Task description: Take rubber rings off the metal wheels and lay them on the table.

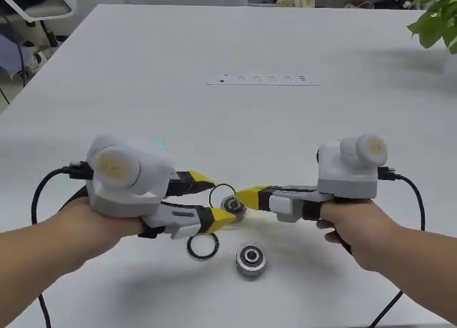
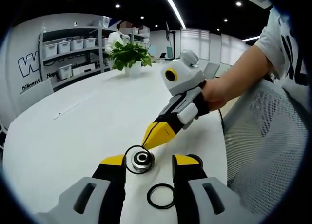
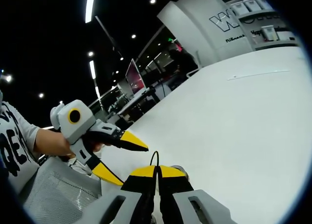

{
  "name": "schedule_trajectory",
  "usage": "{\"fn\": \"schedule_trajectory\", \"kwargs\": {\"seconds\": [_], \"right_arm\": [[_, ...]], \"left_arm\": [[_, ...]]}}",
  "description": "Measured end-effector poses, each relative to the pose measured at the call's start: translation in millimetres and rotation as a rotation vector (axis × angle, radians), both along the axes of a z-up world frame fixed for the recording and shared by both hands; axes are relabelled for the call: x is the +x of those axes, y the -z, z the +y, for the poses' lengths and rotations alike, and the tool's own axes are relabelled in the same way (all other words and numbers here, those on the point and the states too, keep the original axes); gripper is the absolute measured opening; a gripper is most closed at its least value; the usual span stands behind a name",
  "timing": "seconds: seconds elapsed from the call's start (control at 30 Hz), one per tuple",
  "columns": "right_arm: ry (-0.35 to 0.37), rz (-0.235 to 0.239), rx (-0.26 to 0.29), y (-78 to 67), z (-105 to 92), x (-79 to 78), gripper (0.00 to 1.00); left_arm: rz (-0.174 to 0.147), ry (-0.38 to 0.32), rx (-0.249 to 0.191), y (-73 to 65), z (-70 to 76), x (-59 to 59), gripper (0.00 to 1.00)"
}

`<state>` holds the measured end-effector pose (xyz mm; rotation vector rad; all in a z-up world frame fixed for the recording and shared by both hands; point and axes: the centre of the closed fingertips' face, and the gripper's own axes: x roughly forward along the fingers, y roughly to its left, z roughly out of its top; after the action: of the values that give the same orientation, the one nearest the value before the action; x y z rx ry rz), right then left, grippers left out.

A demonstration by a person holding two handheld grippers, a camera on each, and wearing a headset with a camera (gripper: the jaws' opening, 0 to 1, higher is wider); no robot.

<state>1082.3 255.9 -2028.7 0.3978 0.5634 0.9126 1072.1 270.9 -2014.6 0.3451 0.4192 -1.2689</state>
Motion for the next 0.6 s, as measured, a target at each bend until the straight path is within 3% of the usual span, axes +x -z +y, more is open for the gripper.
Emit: {"fn": "schedule_trajectory", "kwargs": {"seconds": [0.17,0.6], "right_arm": [[-0.016,0.0,0.013,-3.5,4.0,-2.2,0.0],[-0.065,0.023,0.033,-3.4,15.2,-10.6,0.0]], "left_arm": [[-0.005,-0.013,-0.019,-10.1,10.0,-8.1,0.38],[-0.016,-0.049,-0.028,-19.0,40.6,-17.8,0.48]]}}
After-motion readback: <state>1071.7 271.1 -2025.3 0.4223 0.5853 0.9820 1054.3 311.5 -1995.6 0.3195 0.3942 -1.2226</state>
